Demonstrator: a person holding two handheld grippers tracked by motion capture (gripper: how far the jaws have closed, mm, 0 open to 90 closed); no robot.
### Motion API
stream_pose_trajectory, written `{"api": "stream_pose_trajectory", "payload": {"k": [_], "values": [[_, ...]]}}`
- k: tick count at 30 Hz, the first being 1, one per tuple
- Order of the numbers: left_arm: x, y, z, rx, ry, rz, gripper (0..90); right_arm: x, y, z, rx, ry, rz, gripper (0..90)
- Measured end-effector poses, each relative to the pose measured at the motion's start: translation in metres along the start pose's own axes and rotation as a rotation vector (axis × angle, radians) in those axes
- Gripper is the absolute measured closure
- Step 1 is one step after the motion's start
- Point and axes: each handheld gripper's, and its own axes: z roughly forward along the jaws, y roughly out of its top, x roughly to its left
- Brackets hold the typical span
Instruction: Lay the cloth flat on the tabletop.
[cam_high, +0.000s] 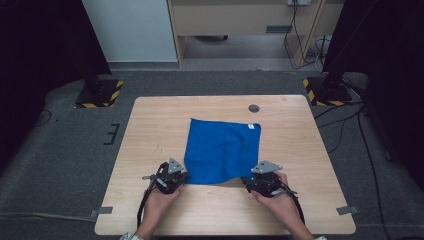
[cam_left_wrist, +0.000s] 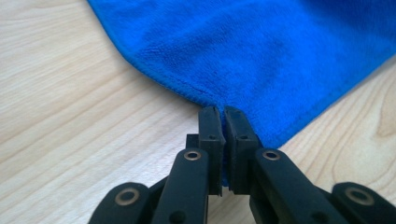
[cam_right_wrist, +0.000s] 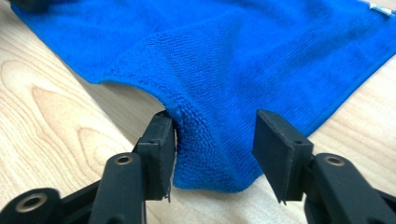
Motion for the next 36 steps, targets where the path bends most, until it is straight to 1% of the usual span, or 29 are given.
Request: {"api": "stream_pose_trajectory", "payload": {"k": [2,4,6,8,9,11,16,17,19,21,25,28,29,30,31,32,33,34,36], "values": [[0.002,0.0,-0.002,-0.008,0.005,-0.01,86.7,0.001,0.0,-0.001,0.006,-0.009,-0.014,51.5],[0.004,-0.001,-0.003,-0.012,0.005,-0.018,86.8,0.001,0.0,-0.001,0.008,-0.014,-0.015,56.0],[0.005,-0.001,-0.004,-0.01,-0.003,-0.023,86.9,-0.002,-0.001,-0.003,0.014,-0.016,-0.014,61.0],[0.002,0.0,-0.005,-0.018,-0.023,-0.026,86.9,-0.005,-0.002,-0.005,0.022,-0.015,-0.012,67.0],[-0.001,0.0,-0.005,-0.023,-0.031,-0.024,87.0,-0.007,-0.002,-0.007,0.024,-0.013,-0.011,68.5],[-0.005,0.002,-0.005,-0.025,-0.043,-0.014,87.0,-0.012,-0.003,-0.012,0.018,-0.012,-0.007,75.5],[-0.016,0.004,-0.004,-0.028,-0.081,0.006,87.0,-0.024,-0.007,-0.022,0.022,-0.017,-0.01,78.7],[-0.018,0.005,-0.005,-0.028,-0.084,0.011,87.0,-0.026,-0.008,-0.024,0.021,-0.022,-0.011,79.1],[-0.021,0.006,-0.005,-0.027,-0.088,0.019,87.1,-0.029,-0.01,-0.027,0.018,-0.018,-0.009,80.2],[-0.023,0.006,-0.005,-0.027,-0.091,0.021,87.0,-0.029,-0.01,-0.031,0.016,-0.011,-0.016,80.8],[-0.024,0.005,-0.009,-0.031,-0.094,0.018,87.1,-0.026,-0.011,-0.038,0.013,-0.003,-0.04,80.7],[-0.023,0.004,-0.012,-0.038,-0.094,0.013,87.1,-0.022,-0.014,-0.045,0.02,0.005,-0.074,80.6],[-0.023,0.004,-0.013,-0.036,-0.092,0.013,87.1,-0.02,-0.015,-0.045,0.021,0.005,-0.078,80.0],[-0.022,0.004,-0.013,-0.033,-0.087,0.014,87.1,-0.019,-0.015,-0.046,0.027,0.012,-0.093,77.6],[-0.022,0.003,-0.014,-0.028,-0.085,0.013,87.0,-0.018,-0.016,-0.046,0.036,0.02,-0.099,75.7],[-0.021,0.002,-0.014,-0.025,-0.084,0.01,87.0,-0.018,-0.017,-0.046,0.04,0.024,-0.102,71.6],[-0.02,0.002,-0.014,-0.021,-0.078,0.008,86.9,-0.018,-0.018,-0.045,0.039,0.028,-0.101,66.4],[-0.02,0.001,-0.015,-0.019,-0.078,0.008,86.8,-0.018,-0.018,-0.045,0.036,0.042,-0.09,56.2],[-0.019,0.0,-0.016,-0.018,-0.073,0.006,86.7,-0.018,-0.017,-0.045,0.025,0.046,-0.079,49.3]]}}
